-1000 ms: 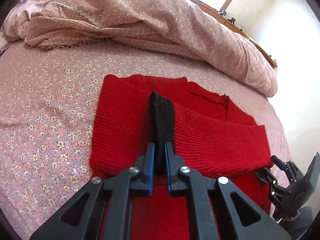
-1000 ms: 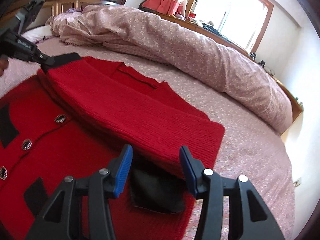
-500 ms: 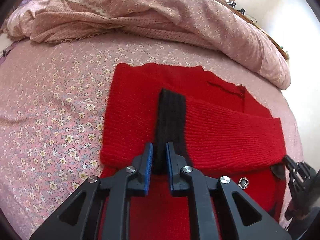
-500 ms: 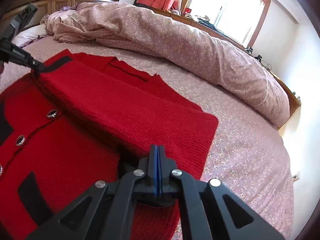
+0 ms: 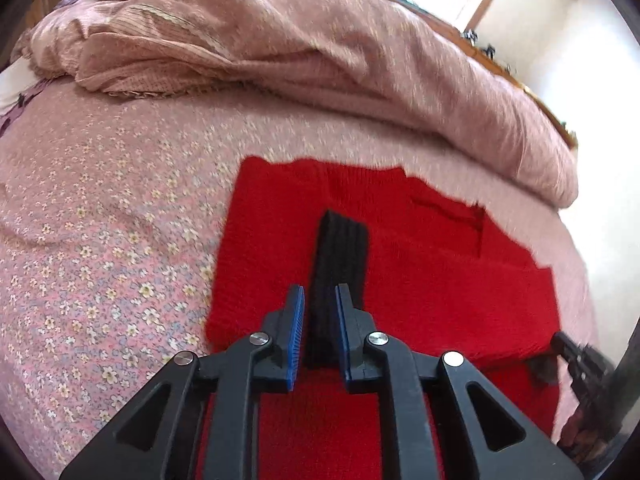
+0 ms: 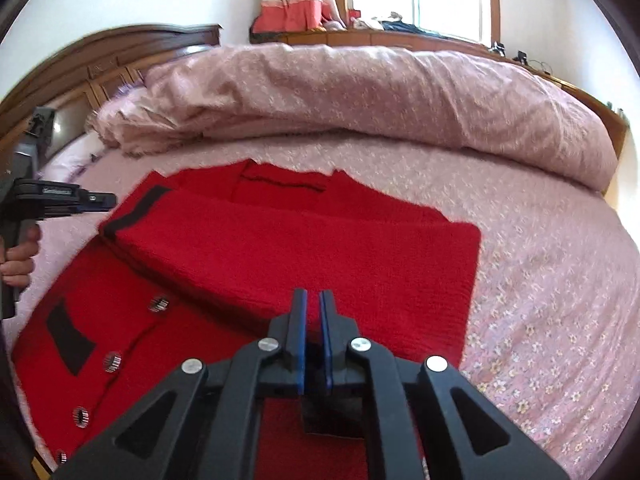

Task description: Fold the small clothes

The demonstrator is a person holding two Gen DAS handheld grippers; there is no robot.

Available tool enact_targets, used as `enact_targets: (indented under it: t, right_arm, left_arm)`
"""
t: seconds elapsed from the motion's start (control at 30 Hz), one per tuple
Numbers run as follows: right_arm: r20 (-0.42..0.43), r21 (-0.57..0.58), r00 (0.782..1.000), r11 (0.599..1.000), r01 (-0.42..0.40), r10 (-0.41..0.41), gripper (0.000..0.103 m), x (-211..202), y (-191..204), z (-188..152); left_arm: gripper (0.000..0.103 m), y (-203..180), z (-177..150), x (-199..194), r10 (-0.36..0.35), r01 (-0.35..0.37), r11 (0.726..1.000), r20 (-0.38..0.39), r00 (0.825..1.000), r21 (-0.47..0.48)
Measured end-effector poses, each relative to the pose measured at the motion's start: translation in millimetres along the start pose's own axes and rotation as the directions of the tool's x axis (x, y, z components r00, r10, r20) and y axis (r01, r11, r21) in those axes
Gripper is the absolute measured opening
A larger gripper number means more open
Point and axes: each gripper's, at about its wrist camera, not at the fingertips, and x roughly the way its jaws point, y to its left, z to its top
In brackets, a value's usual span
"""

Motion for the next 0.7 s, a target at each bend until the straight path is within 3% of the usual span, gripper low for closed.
enact_targets:
  t: [0.13, 0.3, 0.4, 0.7]
  right_arm:
    - [-0.009, 0.048, 1.000, 0.999, -0.002, 0.003, 0.006, 3, -11, -5]
    - [0.053, 0.268, 0.998, 0.963, -0.038, 0.025, 0.006, -2, -56, -9]
    - [-0.023, 0.362, 1.000, 0.932, 0.028, -0.021, 0.000, 14, -81, -22]
    - [-0.062, 0.379, 0.992, 0.917, 0.127, -0.112, 0.000, 16, -97, -35]
  left_arm:
    - [0.008, -5, -4, 4, 0.009, -0.008, 1.000, -0.013, 1.000, 0.021]
    - [0.008, -7, -4, 3, 0.014, -0.014, 1.000, -0.003, 1.000, 0.025]
    - [0.008, -4, -5, 2, 0.025, -0.025, 0.999, -0.008, 1.000, 0.027]
    - [0.008, 0, -3, -1, 0.033, -0.033, 0.999, 0.000, 0.999, 0.015]
